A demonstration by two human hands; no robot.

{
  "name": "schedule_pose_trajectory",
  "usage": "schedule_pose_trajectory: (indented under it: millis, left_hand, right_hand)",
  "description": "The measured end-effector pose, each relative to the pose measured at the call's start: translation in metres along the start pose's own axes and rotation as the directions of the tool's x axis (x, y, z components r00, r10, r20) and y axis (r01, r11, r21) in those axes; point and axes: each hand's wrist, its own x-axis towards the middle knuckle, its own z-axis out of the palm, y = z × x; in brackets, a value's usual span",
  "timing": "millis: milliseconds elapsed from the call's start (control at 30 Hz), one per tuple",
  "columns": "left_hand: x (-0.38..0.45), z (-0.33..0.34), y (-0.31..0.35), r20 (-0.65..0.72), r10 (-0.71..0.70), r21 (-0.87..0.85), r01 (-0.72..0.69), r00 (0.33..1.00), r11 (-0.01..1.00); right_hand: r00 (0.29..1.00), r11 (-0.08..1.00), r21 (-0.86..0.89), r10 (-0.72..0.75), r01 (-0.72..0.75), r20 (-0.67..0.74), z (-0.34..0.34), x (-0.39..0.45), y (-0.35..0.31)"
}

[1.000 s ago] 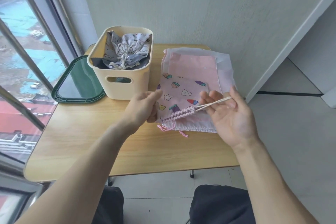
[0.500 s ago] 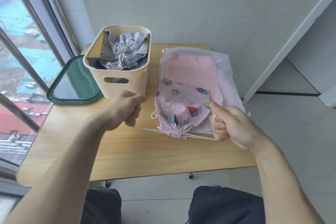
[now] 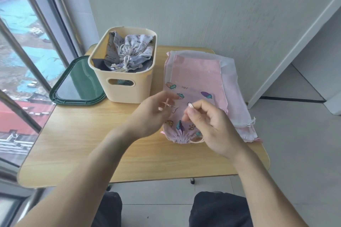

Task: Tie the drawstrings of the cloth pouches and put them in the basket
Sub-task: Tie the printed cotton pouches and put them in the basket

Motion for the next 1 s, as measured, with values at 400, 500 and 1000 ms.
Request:
schedule_pose_trajectory:
  millis: [400,500,1000]
  left_hand:
    - [-0.031,0.014,0.016,-0.047,-0.465,0.488,0.426,0.884,0.762]
    - [-0.027,0.014,0.016,0.136,-0.551,0.232,0.515,0.823,0.825]
    - [-0.025,0.031,0.02,-0.164,-0.247,0.207,0.278,0.955,0.938]
  right_hand:
    - [0.983,0.925,-0.341,0.184,-0.17,0.01,-0.005,0.049,0.027]
    - [0.978,0.926,-0.325,0.207,-0.191,0.013,-0.004,0.049,0.03]
    - [0.877,0.799,-0.392,0.479,-0.455,-0.042,-0.023,-0.013,0.008]
